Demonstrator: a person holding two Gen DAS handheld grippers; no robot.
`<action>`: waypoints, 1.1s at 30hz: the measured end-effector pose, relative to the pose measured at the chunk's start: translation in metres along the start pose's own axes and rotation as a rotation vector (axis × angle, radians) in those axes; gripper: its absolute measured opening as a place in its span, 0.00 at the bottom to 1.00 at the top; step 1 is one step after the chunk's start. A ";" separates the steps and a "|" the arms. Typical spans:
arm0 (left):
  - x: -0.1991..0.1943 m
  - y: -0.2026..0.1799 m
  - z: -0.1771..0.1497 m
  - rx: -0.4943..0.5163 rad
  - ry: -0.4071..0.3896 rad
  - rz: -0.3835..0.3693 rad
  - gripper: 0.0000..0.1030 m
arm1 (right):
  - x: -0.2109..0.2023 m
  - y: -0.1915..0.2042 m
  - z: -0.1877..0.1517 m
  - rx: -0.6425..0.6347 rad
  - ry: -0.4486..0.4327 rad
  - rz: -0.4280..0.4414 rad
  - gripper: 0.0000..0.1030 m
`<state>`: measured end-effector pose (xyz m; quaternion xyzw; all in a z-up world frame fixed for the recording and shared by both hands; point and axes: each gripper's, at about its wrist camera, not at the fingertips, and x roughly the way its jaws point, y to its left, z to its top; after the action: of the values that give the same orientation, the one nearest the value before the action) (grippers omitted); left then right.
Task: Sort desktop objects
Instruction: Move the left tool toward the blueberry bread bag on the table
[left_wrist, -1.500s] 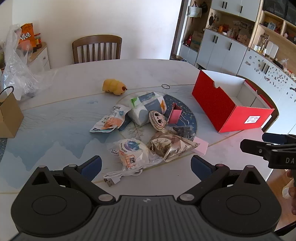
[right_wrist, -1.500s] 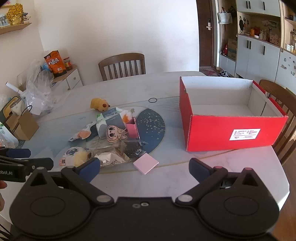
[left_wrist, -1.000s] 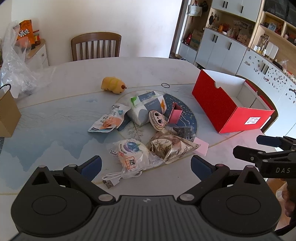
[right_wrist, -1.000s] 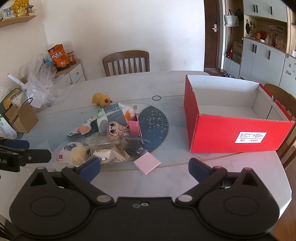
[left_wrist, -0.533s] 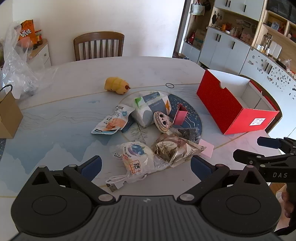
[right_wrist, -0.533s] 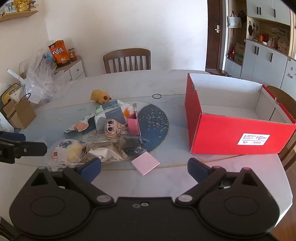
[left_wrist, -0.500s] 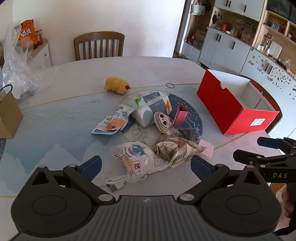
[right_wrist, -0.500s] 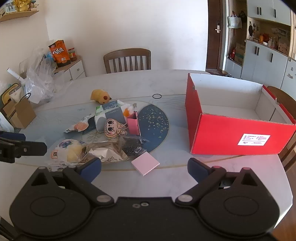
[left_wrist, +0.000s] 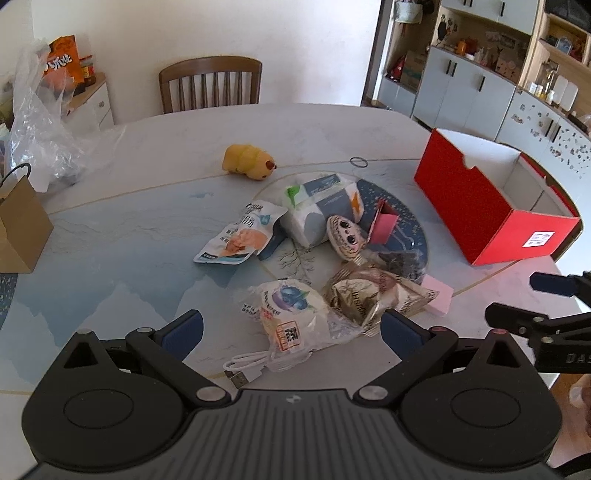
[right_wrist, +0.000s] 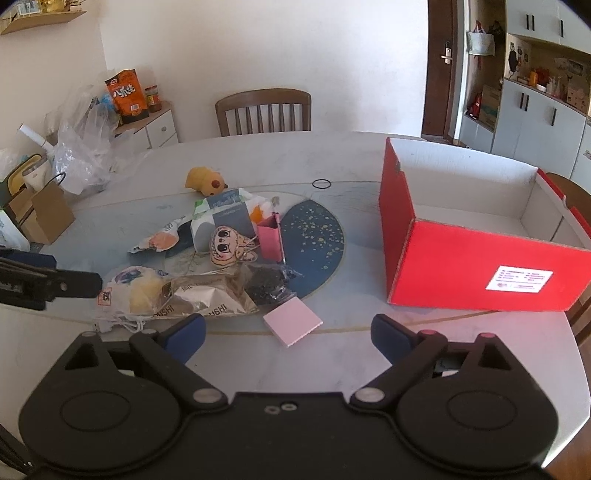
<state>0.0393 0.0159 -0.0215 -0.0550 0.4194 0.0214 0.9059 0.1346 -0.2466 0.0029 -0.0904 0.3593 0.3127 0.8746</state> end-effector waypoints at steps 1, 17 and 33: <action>0.003 0.000 0.000 -0.001 0.005 0.005 1.00 | 0.001 0.001 0.001 -0.005 -0.004 0.006 0.94; 0.034 0.002 0.000 -0.013 0.029 0.043 0.99 | 0.048 0.005 -0.004 -0.066 0.049 -0.005 0.88; 0.068 0.000 0.012 -0.001 0.085 0.123 0.99 | 0.081 -0.002 -0.002 -0.117 0.101 -0.007 0.80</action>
<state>0.0924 0.0167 -0.0662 -0.0306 0.4599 0.0752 0.8843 0.1789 -0.2102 -0.0546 -0.1582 0.3840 0.3252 0.8496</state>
